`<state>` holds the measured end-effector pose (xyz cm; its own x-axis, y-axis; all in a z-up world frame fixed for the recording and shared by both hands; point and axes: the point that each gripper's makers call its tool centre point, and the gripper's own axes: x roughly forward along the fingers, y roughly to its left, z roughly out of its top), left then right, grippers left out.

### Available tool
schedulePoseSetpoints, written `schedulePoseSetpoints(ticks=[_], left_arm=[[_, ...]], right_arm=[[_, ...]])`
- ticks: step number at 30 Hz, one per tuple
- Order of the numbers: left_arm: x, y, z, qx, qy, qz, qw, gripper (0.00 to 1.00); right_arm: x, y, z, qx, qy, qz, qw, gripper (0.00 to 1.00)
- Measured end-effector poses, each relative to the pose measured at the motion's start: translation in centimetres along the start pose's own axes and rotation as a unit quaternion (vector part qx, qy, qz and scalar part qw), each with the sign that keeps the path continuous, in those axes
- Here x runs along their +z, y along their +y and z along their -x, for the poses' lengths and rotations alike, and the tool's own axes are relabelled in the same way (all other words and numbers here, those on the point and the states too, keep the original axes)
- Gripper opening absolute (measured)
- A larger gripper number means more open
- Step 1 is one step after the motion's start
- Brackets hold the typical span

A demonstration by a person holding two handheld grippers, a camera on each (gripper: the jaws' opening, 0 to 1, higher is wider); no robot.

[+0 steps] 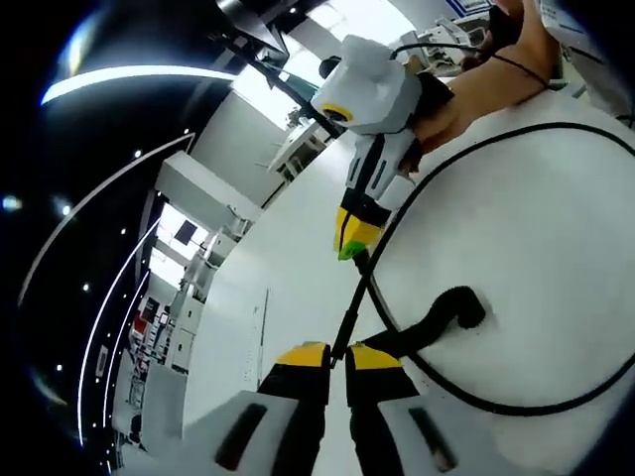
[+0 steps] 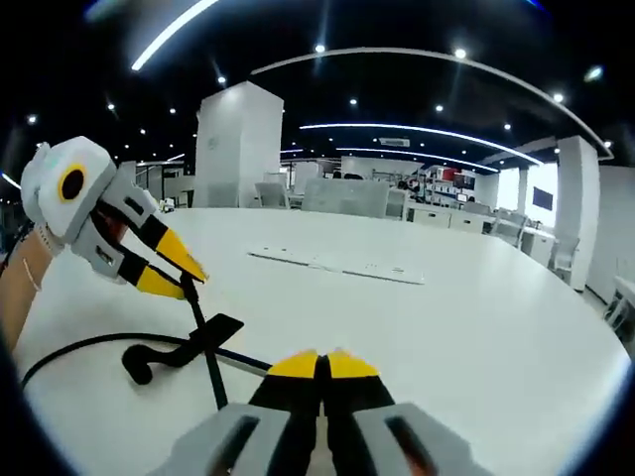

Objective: Find the charging cable on the desk, coil it up and secure with Velcro.

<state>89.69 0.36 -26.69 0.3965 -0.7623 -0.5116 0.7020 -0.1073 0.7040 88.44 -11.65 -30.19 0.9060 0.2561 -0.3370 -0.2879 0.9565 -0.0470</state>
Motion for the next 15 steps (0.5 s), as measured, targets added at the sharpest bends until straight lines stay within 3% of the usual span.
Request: schedulePoseSetpoints(ticks=[2, 3, 7, 12, 15], left_arm=[[-1.1, 0.1, 1.1, 0.012, 0.013, 0.011, 0.9998, 0.07], [-2.0, 0.5, 2.1, 0.034, 0.019, 0.021, 0.9990, 0.07], [-4.8, -0.2, 4.8, 0.040, 0.047, 0.047, 0.9970, 0.07], [-8.6, -0.6, 8.4, 0.077, 0.086, 0.094, 0.9888, 0.07], [-10.3, -1.1, 9.7, 0.084, 0.103, 0.120, 0.9838, 0.07]], right_arm=[[0.0, 0.1, 0.0, -0.001, 0.001, 0.002, 1.0000, 0.03], [0.0, 0.1, 0.0, -0.002, 0.002, 0.004, 1.0000, 0.03], [0.0, 0.2, 0.0, -0.002, 0.003, 0.007, 1.0000, 0.03], [0.2, 0.4, -0.2, -0.004, 0.004, 0.014, 0.9999, 0.03], [0.2, 0.4, -0.1, -0.005, 0.005, 0.020, 0.9998, 0.03]])
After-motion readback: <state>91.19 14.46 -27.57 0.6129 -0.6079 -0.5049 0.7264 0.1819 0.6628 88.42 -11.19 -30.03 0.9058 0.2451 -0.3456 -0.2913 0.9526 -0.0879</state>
